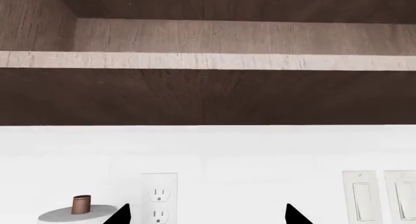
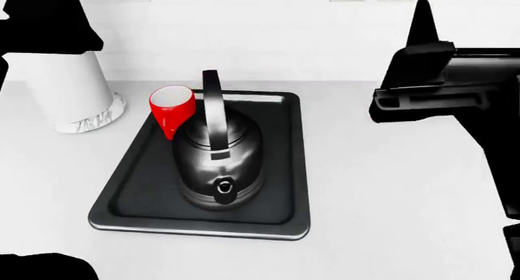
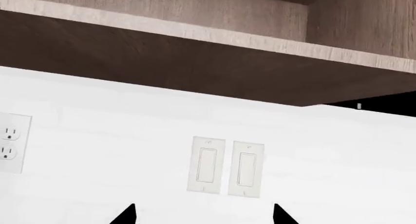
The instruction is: Pick the kettle from the counter and place it on the tray. Then pick the mug from the cabinet and place it on the tray. Then close the cabinet doors.
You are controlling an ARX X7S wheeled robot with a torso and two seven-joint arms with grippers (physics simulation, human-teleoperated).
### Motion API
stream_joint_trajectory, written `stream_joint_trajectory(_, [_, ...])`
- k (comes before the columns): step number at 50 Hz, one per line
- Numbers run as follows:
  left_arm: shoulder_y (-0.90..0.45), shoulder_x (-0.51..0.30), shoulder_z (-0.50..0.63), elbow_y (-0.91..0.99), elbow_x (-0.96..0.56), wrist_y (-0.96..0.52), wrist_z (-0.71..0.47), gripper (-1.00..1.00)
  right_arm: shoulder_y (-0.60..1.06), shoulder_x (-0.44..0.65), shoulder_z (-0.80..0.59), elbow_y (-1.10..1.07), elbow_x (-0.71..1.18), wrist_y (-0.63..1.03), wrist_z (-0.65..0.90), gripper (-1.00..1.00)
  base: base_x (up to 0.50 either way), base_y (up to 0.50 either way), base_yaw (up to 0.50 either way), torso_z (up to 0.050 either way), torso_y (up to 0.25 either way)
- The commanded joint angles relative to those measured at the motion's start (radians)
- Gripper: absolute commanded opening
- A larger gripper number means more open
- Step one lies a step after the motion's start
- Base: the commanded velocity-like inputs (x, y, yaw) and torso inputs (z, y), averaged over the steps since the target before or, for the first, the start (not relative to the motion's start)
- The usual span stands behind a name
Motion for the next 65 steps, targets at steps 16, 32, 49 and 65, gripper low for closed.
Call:
stream_joint_trajectory(16, [-0.103, -0.064, -0.193, 0.032, -0.639, -0.033, -0.471, 1.0, -0.116, 0.181, 0.53, -0.121, 0.246, 0.14, 0.069, 1.0, 0.0, 0.0, 0.0, 0.0, 0.0])
stream_joint_trajectory(32, [-0.1, -0.119, -0.192, 0.047, -0.714, 0.042, -0.54, 1.0, -0.101, 0.171, 0.633, -0.121, 0.278, 0.193, 0.07, 1.0, 0.0, 0.0, 0.0, 0.0, 0.0])
stream_joint_trajectory(49, [-0.073, -0.145, -0.162, 0.043, -0.701, 0.101, -0.538, 1.0, -0.104, 0.16, 0.645, -0.121, 0.272, 0.199, 0.07, 1.0, 0.0, 0.0, 0.0, 0.0, 0.0])
stream_joint_trajectory(65, [-0.05, -0.164, -0.144, 0.042, -0.704, 0.139, -0.546, 1.0, -0.129, 0.127, 0.695, -0.121, 0.289, 0.213, 0.069, 1.0, 0.0, -0.29, 0.0, 0.0, 0.0])
